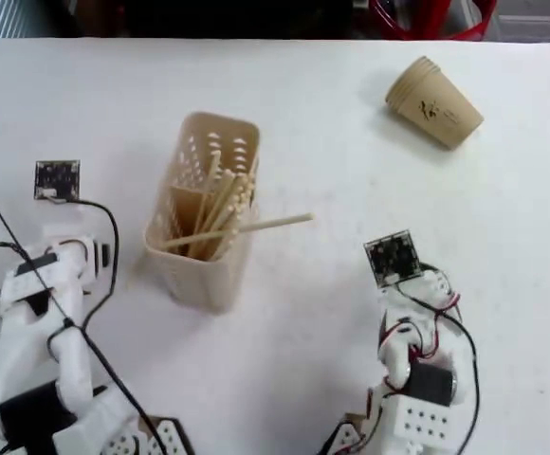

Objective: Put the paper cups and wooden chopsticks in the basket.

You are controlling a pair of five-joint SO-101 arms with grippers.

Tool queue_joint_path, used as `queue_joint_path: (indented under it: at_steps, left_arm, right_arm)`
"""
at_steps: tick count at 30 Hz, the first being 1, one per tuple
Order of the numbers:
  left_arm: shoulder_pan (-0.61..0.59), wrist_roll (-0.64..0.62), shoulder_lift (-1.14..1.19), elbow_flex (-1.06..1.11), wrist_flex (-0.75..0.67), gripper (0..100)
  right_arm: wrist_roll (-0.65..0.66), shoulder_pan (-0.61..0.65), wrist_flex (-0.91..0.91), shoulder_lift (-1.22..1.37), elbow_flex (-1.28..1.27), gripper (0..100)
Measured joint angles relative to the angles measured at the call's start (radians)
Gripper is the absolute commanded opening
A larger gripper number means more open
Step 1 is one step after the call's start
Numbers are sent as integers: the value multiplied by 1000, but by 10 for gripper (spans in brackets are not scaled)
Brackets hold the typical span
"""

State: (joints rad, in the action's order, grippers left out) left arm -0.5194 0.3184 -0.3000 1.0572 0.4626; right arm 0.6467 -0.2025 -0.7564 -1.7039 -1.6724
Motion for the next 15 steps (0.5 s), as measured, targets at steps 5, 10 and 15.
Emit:
queue_joint_path:
  at_steps: [5, 10, 15]
  left_arm:
    - [6, 0, 0, 0, 0, 212]
    - [6, 0, 0, 17, 0, 211]
    - [5, 0, 6, 28, 9, 211]
  right_arm:
    - [0, -17, -92, -74, -9, 26]
    - [0, -17, -272, -28, -12, 27]
    - [3, -17, -476, -44, -12, 26]
